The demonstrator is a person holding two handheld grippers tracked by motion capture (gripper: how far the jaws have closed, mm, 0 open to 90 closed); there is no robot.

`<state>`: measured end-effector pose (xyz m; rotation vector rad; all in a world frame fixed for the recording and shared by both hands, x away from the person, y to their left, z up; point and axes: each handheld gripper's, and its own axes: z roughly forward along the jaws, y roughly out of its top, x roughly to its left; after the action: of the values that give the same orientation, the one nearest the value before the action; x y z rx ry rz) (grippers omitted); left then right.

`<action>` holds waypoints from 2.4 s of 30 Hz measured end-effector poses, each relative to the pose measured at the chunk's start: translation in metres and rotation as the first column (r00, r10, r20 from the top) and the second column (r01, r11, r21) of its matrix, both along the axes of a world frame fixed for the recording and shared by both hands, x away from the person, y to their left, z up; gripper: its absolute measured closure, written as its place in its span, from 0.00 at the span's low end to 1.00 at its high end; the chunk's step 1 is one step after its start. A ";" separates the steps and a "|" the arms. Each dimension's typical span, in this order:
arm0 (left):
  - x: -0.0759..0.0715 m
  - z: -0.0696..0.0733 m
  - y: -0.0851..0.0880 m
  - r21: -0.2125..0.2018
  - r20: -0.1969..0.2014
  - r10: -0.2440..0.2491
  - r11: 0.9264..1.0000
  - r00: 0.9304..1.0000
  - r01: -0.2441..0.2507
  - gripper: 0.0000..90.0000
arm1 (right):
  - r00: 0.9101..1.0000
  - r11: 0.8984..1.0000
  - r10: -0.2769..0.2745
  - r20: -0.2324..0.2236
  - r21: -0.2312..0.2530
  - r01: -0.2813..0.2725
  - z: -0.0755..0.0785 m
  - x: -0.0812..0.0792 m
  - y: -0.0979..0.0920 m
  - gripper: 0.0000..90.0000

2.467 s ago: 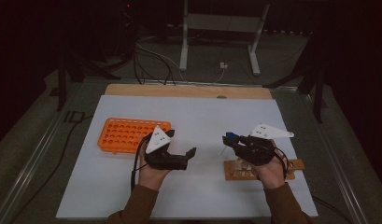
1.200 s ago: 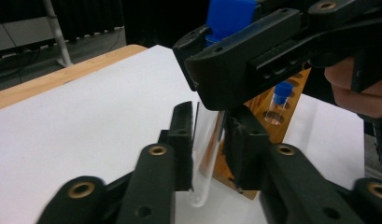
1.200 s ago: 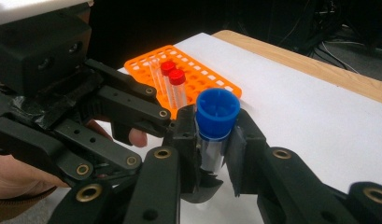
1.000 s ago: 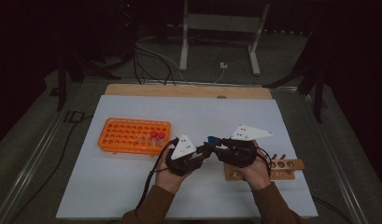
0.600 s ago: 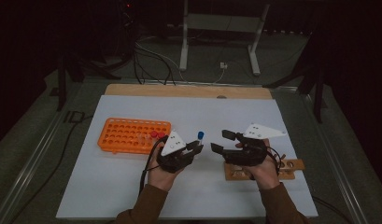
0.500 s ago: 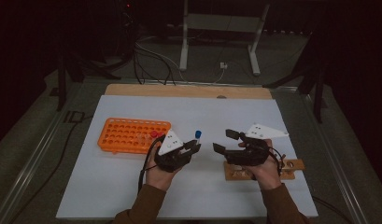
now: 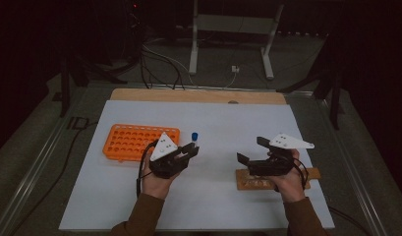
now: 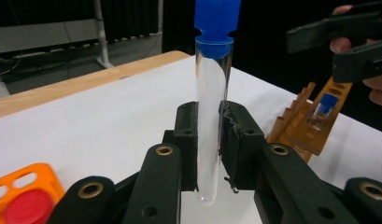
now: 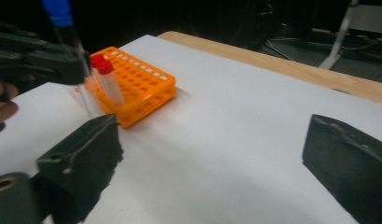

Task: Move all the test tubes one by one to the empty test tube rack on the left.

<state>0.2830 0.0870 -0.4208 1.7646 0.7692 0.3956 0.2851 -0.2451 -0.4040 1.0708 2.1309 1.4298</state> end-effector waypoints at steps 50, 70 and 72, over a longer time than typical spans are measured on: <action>0.002 -0.016 0.115 0.042 0.048 0.372 0.927 0.927 -0.373 0.86 | 0.991 0.991 -0.130 -0.008 0.030 0.130 -0.015 -0.006 -0.043 0.00; 0.027 -0.047 0.116 0.089 0.010 0.434 0.897 0.901 -0.433 0.86 | 0.992 0.991 -0.126 -0.008 0.034 0.126 -0.016 -0.007 -0.042 0.00; 0.028 -0.052 0.117 0.086 -0.004 0.441 0.895 0.898 -0.439 0.86 | 0.992 0.991 -0.126 -0.009 0.034 0.126 -0.017 -0.007 -0.042 0.00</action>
<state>0.3113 0.2041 -0.4724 1.6645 1.1902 0.7192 0.2784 -0.2874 -0.4205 1.2025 2.0112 1.4103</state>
